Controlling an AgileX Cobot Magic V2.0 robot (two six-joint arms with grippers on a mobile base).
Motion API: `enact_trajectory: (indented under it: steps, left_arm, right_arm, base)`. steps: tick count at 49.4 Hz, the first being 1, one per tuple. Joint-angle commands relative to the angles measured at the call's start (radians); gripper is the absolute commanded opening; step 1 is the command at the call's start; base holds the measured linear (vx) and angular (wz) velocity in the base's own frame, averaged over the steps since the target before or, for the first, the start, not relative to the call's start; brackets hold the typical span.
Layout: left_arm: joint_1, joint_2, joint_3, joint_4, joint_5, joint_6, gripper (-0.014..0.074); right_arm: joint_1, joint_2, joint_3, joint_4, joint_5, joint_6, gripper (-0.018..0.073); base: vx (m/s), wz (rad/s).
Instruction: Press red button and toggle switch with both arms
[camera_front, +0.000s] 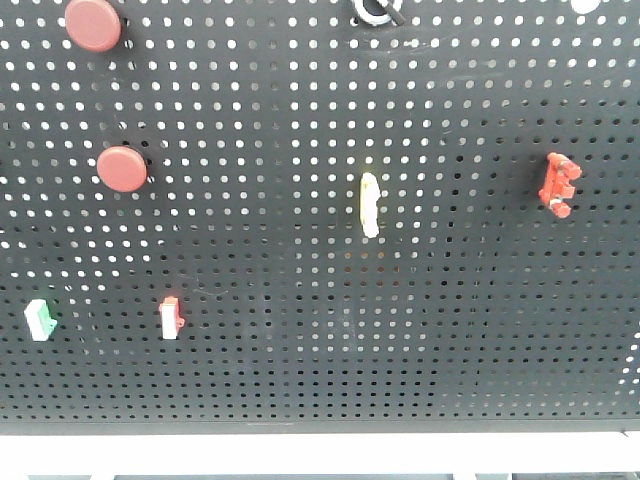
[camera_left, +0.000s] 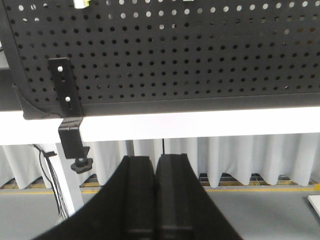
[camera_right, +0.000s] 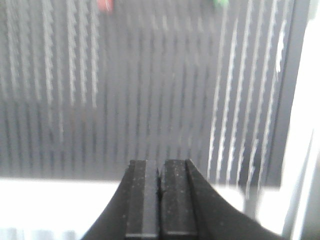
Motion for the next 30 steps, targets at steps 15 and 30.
enact_trajectory:
  steps: [15, 30]
  left_arm:
    - [0.001, 0.006, 0.026, -0.009, -0.074, -0.008, 0.0002]
    - [0.001, 0.006, 0.026, -0.009, -0.074, -0.008, 0.0002]
  right_arm:
    - [-0.012, -0.02, 0.024, -0.001, 0.042, 0.004, -0.0003]
    - [-0.012, -0.02, 0.024, -0.001, 0.042, 0.003, -0.0003]
  base:
    - [0.0, 0.0]
    - [0.0, 0.0]
